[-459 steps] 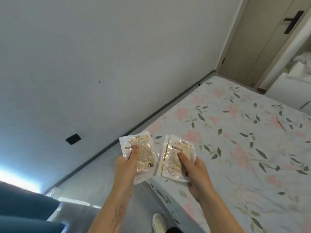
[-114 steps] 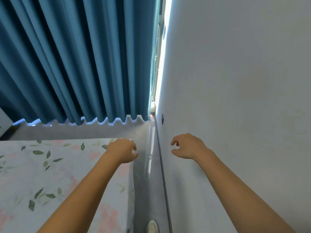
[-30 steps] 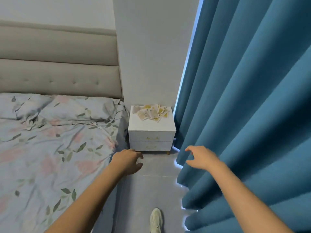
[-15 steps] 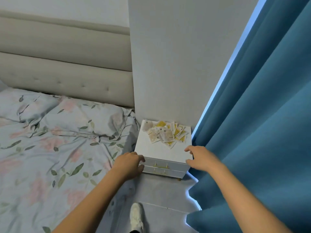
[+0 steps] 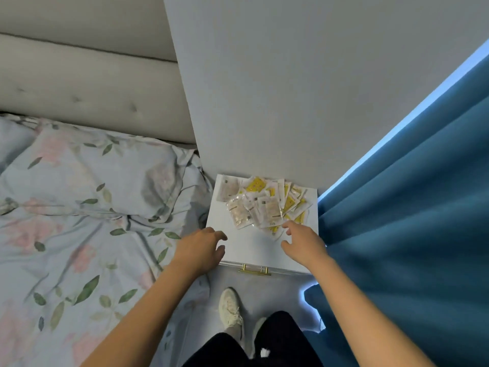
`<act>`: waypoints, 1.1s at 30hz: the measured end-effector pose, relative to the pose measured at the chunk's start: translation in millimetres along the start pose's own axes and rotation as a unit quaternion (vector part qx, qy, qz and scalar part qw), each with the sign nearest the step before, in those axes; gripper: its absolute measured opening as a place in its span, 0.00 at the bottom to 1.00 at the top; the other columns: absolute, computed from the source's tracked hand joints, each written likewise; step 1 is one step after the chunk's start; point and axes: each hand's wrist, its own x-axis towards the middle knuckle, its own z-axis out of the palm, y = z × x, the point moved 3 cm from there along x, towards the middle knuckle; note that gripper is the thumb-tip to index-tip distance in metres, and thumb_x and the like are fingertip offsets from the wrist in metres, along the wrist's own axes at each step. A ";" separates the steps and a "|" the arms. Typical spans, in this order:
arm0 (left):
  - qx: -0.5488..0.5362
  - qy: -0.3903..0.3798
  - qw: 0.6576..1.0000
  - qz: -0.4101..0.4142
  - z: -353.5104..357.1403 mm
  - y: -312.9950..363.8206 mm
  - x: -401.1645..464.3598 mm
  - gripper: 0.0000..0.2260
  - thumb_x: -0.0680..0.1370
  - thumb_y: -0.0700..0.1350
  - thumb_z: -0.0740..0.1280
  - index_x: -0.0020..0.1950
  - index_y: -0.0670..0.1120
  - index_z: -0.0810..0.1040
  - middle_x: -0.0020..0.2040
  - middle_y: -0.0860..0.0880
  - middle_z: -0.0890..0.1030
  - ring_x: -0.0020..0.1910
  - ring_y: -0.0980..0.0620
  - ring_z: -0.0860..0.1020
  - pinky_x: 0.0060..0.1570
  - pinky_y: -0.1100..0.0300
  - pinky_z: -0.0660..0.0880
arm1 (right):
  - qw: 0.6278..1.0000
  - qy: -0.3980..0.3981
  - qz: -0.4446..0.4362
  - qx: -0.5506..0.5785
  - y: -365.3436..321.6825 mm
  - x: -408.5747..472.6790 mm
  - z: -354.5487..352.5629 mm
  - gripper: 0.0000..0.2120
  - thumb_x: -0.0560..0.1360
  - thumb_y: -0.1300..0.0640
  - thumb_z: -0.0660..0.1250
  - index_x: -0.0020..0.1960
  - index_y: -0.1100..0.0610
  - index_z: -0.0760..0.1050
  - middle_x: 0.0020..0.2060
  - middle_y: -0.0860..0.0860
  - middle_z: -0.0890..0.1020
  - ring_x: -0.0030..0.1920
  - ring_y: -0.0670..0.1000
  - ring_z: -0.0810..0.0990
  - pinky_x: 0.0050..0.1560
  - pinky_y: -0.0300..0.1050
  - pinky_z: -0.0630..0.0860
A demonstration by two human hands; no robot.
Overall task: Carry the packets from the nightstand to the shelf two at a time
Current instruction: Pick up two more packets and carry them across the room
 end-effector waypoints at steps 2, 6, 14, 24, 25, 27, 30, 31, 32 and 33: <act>-0.021 -0.018 1.000 -0.009 18.8 -4.4 25.5 0.16 0.80 0.52 0.58 0.68 0.56 0.72 0.65 0.52 0.75 0.63 0.49 0.74 0.56 0.54 0.73 | 1.000 -0.005 0.008 0.000 9.8 35.2 16.4 0.20 0.77 0.54 0.62 0.68 0.51 0.68 0.60 0.52 0.79 0.58 0.56 0.78 0.52 0.49 0.77; -0.076 -0.050 0.995 -0.038 63.7 -13.9 69.8 0.17 0.80 0.50 0.58 0.69 0.53 0.71 0.66 0.52 0.75 0.62 0.49 0.75 0.57 0.55 0.74 | 0.999 -0.025 0.027 0.025 24.2 99.2 63.8 0.22 0.78 0.53 0.63 0.71 0.53 0.66 0.61 0.52 0.79 0.61 0.57 0.77 0.54 0.50 0.76; -0.262 -0.044 0.956 -0.124 135.5 -35.7 118.2 0.19 0.79 0.45 0.64 0.69 0.47 0.70 0.60 0.50 0.78 0.53 0.53 0.78 0.55 0.56 0.75 | 0.994 0.026 0.086 0.067 60.8 215.1 118.5 0.21 0.76 0.55 0.67 0.68 0.55 0.69 0.59 0.57 0.78 0.63 0.61 0.73 0.57 0.57 0.75; -0.355 -0.036 0.925 -0.128 173.8 0.3 157.8 0.16 0.80 0.44 0.61 0.69 0.51 0.70 0.61 0.55 0.75 0.51 0.60 0.75 0.52 0.67 0.71 | 0.967 0.094 0.183 0.151 94.5 270.9 168.9 0.32 0.65 0.47 0.78 0.61 0.62 0.70 0.58 0.59 0.76 0.60 0.61 0.74 0.53 0.55 0.79; -0.367 -0.039 0.920 -0.131 176.9 2.3 161.2 0.16 0.80 0.43 0.61 0.68 0.51 0.70 0.61 0.55 0.76 0.49 0.61 0.75 0.52 0.68 0.71 | 0.963 0.094 0.180 0.179 99.2 275.2 172.4 0.31 0.63 0.48 0.79 0.59 0.60 0.72 0.56 0.58 0.78 0.59 0.59 0.76 0.52 0.54 0.79; -0.395 -0.040 0.906 -0.145 179.9 5.5 169.0 0.16 0.80 0.42 0.61 0.68 0.50 0.71 0.60 0.55 0.76 0.48 0.64 0.75 0.49 0.71 0.71 | 0.962 0.084 0.171 0.197 105.8 279.2 174.7 0.27 0.63 0.47 0.79 0.56 0.57 0.77 0.53 0.56 0.80 0.56 0.57 0.78 0.51 0.51 0.80; -0.437 -0.028 0.882 -0.174 178.5 8.2 182.1 0.15 0.80 0.41 0.62 0.66 0.49 0.73 0.56 0.55 0.77 0.45 0.66 0.74 0.42 0.78 0.70 | 0.961 0.122 0.155 0.193 107.0 269.2 165.0 0.17 0.70 0.52 0.75 0.56 0.58 0.80 0.52 0.56 0.81 0.57 0.57 0.77 0.51 0.49 0.78; -0.453 -0.020 0.872 -0.183 177.2 8.5 186.4 0.14 0.79 0.41 0.63 0.65 0.49 0.73 0.56 0.55 0.77 0.45 0.66 0.75 0.41 0.79 0.69 | 0.953 0.150 0.151 0.216 107.2 262.6 161.2 0.15 0.73 0.54 0.73 0.57 0.59 0.80 0.53 0.57 0.81 0.57 0.57 0.78 0.51 0.49 0.78; -0.471 -0.012 0.861 -0.194 175.5 8.7 190.6 0.13 0.79 0.42 0.63 0.64 0.49 0.74 0.55 0.55 0.78 0.45 0.66 0.75 0.40 0.80 0.69 | 0.938 0.173 0.156 0.256 103.7 251.8 153.1 0.13 0.75 0.56 0.71 0.58 0.60 0.80 0.54 0.57 0.82 0.56 0.56 0.79 0.52 0.48 0.79; -0.488 -0.002 0.849 -0.204 173.6 8.9 194.3 0.12 0.79 0.43 0.64 0.63 0.49 0.74 0.56 0.54 0.78 0.45 0.65 0.76 0.40 0.80 0.70 | 0.919 0.195 0.157 0.303 101.8 241.5 147.8 0.13 0.76 0.58 0.69 0.59 0.61 0.80 0.54 0.56 0.83 0.55 0.53 0.80 0.51 0.46 0.79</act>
